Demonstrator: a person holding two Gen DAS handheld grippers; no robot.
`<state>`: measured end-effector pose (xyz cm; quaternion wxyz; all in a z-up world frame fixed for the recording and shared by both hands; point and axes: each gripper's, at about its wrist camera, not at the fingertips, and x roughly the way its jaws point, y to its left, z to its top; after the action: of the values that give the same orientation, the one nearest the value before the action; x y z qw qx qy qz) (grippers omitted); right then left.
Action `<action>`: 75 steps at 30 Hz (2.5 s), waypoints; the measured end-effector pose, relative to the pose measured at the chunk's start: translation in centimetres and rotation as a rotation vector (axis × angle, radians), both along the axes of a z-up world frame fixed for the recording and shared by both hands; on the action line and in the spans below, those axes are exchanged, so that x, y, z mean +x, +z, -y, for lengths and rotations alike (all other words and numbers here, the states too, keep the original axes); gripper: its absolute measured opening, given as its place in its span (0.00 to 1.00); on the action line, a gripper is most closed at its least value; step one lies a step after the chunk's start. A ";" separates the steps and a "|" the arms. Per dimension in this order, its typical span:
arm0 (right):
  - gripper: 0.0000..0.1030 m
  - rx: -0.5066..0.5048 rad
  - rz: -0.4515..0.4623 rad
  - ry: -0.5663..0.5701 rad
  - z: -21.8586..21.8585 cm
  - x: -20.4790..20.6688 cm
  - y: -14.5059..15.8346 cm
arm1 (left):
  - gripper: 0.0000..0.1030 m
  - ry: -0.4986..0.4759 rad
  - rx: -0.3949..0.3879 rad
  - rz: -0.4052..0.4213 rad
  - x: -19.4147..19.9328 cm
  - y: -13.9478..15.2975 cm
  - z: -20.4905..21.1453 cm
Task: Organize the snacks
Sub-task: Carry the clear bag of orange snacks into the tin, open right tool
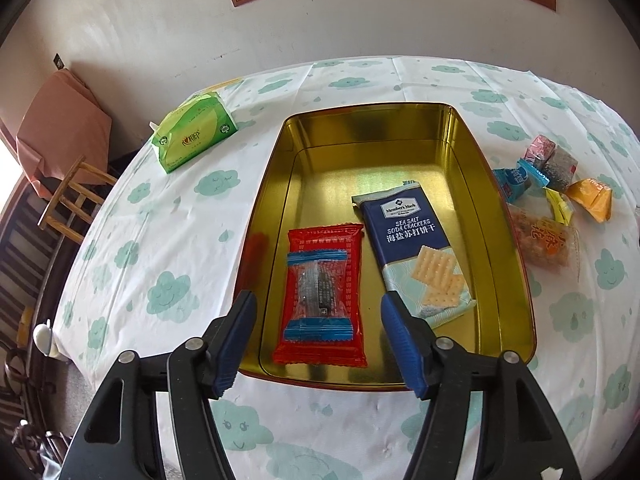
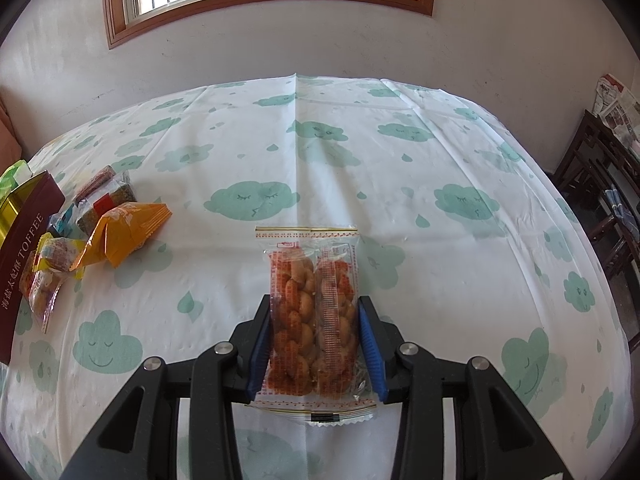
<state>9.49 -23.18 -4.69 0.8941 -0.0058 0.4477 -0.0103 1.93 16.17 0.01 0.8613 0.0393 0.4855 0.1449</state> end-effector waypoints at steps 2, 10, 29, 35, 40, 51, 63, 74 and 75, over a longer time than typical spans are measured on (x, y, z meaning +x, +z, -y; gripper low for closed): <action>0.39 -0.007 -0.006 -0.006 -0.2 0.0 0.1 | 0.61 -0.001 -0.018 -0.001 -0.3 -0.2 0.0; 0.39 -0.008 -0.014 -0.035 -0.5 -0.9 0.8 | 0.72 -0.014 -0.080 0.044 -1.6 0.1 -0.4; 0.39 0.144 0.041 0.303 -16.3 -2.8 8.1 | 0.84 0.190 -0.113 0.098 -4.2 1.5 -6.9; 0.39 0.170 0.030 0.426 -23.1 -3.4 8.4 | 0.84 0.244 -0.100 0.067 -4.9 0.7 -8.6; 0.39 0.170 0.018 0.510 -27.9 -3.7 8.3 | 0.86 0.269 -0.091 0.063 -5.4 0.4 -9.6; 0.39 0.147 -0.044 0.583 -33.3 -3.6 6.2 | 0.86 0.291 -0.094 0.067 -6.2 0.5 -11.0; 0.39 0.100 -0.078 0.590 -35.1 -3.1 4.0 | 0.86 0.305 -0.098 0.060 -6.3 0.3 -11.6; 0.39 0.114 -0.112 0.603 -35.4 -2.8 2.9 | 0.86 0.298 -0.097 0.051 -6.2 0.3 -11.2; 0.40 0.116 -0.112 0.607 -35.3 -2.9 2.9 | 0.86 0.298 -0.098 0.050 -6.2 0.3 -11.1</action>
<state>6.60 12.16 -1.79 0.8291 -0.0887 0.4739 0.2829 -4.31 27.30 0.31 0.8429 -0.0788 0.4709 0.2479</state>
